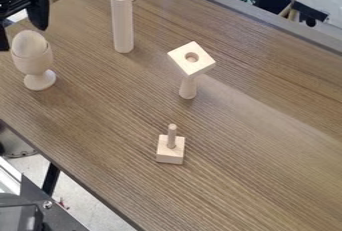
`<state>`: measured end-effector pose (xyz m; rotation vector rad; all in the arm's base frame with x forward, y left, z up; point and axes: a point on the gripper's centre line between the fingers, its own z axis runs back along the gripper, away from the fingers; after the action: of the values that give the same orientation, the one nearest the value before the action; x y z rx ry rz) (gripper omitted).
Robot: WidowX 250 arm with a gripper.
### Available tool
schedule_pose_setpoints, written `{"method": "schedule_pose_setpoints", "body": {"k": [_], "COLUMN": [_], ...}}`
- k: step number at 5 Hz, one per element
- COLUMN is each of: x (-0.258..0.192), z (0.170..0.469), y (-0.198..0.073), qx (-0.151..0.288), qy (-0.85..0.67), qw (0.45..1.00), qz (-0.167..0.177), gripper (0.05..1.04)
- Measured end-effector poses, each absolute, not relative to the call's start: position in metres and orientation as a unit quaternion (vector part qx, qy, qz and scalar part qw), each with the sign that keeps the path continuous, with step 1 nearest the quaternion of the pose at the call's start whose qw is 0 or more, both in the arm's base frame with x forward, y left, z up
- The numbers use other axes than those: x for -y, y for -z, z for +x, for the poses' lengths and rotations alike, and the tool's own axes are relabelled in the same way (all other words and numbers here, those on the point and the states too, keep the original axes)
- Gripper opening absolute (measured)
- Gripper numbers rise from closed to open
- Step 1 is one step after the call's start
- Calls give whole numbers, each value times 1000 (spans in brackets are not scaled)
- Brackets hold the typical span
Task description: Remove the ball from the cup
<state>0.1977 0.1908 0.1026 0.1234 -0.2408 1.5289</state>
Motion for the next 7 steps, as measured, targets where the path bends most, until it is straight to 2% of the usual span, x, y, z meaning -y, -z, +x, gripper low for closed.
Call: {"method": "schedule_pose_setpoints", "body": {"k": [2,3,5,6,7], "x": [-189,-185,-180,-181,-180], "z": [196,195,192,190,189], "y": [-100,-100,-90,-88,-85], "qx": [109,101,84,84,86], "qy": [-698,-699,-704,-705,-709], "qw": [705,704,701,701,698], "qz": [64,74,68,64,58], "gripper": [411,302,912,979,706]}}
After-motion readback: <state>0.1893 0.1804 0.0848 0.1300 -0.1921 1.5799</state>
